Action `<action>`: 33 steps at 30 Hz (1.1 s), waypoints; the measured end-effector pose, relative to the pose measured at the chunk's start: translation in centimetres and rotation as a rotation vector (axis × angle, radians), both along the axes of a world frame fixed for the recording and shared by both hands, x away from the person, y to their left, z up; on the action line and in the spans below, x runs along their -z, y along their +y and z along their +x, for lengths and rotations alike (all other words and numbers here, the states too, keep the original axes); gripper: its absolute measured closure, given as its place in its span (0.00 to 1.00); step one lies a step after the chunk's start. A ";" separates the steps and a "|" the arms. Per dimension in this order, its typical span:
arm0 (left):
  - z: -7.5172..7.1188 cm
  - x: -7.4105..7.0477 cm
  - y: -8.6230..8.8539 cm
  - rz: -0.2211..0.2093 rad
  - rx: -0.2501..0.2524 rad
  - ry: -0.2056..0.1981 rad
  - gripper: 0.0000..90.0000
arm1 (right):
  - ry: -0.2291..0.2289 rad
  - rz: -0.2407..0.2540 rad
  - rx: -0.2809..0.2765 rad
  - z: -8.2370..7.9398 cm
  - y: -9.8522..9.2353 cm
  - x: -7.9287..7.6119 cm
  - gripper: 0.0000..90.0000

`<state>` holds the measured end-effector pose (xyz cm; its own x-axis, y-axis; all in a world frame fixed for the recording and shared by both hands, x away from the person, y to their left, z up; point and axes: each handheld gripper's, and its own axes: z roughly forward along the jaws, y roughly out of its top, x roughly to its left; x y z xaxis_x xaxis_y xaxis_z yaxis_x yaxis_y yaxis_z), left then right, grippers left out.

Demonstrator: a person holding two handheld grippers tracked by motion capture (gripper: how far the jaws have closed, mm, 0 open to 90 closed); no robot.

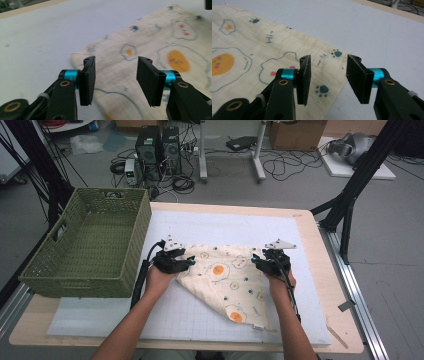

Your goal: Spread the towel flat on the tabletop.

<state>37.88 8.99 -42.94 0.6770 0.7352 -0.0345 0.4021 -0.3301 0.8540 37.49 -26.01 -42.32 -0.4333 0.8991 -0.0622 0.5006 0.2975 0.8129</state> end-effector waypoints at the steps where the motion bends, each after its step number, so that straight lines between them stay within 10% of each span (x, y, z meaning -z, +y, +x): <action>1: -0.2 0.0 -0.4 0.000 0.027 0.003 0.58 | -0.003 0.000 -0.008 -0.8 -0.5 -0.2 0.59; 8: -1.5 0.6 -3.0 0.020 0.174 0.033 0.58 | 0.000 0.025 -0.019 -3.8 -2.4 -0.2 0.56; 19: -2.8 1.9 -4.7 0.089 0.231 0.058 0.81 | -0.001 0.072 -0.049 -6.5 -3.2 0.2 0.54; 22: -3.2 1.7 -4.6 0.098 0.230 0.046 0.95 | -0.001 0.056 -0.064 -6.7 -3.0 0.2 0.53; 33: -6.4 -0.3 -0.5 -0.006 0.231 0.042 0.96 | 0.024 0.030 -0.062 -8.3 -4.0 0.2 0.53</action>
<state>31.52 8.44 -42.68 0.8250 0.5607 -0.0701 0.3518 -0.4125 0.8403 29.20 -30.03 -42.57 -0.4896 0.8716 -0.0241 0.5016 0.3042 0.8098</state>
